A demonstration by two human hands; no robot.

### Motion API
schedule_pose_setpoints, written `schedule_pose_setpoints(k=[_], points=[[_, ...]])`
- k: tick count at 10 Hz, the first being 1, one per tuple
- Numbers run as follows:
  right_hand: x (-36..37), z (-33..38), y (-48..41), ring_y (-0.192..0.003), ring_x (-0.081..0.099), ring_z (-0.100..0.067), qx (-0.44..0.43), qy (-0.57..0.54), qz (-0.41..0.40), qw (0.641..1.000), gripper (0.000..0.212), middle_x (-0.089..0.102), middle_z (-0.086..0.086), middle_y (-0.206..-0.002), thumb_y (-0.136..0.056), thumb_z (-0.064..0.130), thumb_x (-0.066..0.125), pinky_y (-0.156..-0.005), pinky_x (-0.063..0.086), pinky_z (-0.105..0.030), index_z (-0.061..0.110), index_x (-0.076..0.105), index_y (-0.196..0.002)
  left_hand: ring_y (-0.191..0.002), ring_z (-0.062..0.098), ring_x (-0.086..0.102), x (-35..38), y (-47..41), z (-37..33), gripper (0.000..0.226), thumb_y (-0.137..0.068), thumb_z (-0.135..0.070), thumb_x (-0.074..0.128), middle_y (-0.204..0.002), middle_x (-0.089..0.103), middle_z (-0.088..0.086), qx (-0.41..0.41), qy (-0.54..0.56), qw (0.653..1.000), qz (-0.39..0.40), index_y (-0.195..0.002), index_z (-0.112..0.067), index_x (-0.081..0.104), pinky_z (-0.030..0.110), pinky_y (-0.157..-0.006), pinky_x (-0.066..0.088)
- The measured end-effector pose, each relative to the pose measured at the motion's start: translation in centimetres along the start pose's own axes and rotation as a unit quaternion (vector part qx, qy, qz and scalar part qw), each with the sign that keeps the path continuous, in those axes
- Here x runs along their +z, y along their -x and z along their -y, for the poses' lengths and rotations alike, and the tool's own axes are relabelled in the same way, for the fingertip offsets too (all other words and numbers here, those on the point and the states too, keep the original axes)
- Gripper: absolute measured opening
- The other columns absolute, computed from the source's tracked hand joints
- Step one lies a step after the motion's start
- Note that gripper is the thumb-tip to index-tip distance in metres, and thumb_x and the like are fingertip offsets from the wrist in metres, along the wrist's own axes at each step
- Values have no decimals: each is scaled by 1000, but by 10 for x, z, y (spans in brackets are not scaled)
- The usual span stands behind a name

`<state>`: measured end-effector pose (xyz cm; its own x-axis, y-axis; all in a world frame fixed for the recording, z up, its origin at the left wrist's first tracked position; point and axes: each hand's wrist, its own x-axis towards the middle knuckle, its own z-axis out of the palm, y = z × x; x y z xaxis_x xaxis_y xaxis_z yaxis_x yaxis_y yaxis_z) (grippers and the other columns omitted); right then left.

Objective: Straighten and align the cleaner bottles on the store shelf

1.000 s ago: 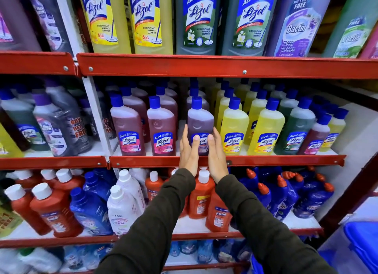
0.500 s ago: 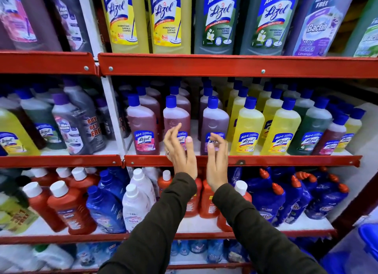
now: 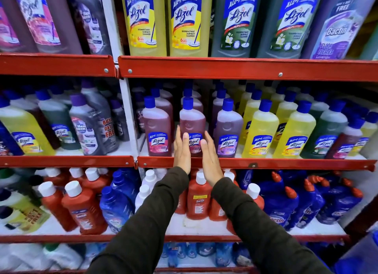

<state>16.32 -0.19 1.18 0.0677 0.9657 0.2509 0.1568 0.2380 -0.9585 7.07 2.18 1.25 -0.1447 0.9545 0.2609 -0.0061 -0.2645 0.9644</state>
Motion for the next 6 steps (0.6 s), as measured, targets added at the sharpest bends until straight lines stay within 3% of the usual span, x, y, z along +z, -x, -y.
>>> schedule_pose_setpoints(k=[2,3,4,5,6], points=[[-7,6,-1,-147,40,-15,4,-11,-7,1000,71,40,0,-161,-95,62,39,-123,35,-43,29,30,-157,-150,16,23,4,0,-1,73,-86,-77,31,-166,20,-3,7,-17,1000,3,-152,-49,14,52,-122,24],[-12,8,1,-144,44,-15,-5,-13,0,1000,60,43,-1,-158,-102,52,41,-122,37,-41,26,32,-156,-150,18,22,3,2,-3,72,-88,-74,31,-166,21,0,3,-25,1000,7,-153,-48,15,52,-122,23],[-19,8,0,-143,45,-15,5,-15,22,1000,63,44,-1,-158,-100,54,44,-121,38,-39,26,33,-155,-148,19,25,4,5,-5,74,-89,-69,31,-164,23,5,1,-32,999,-7,-155,-40,16,49,-122,25],[-25,7,3,-141,48,-12,33,-1,53,998,82,48,2,-156,-85,76,45,-119,40,-37,31,37,-153,-149,23,26,7,14,-9,72,-91,-65,31,-164,23,9,-8,-54,998,-23,-156,-35,18,50,-121,26],[-41,13,7,-135,54,-11,28,-19,50,998,61,58,9,-143,-97,65,42,-110,47,-29,30,45,-147,-146,27,29,11,25,-9,61,-100,-48,39,-161,25,11,49,-83,992,-81,-155,-25,25,43,-120,26]])
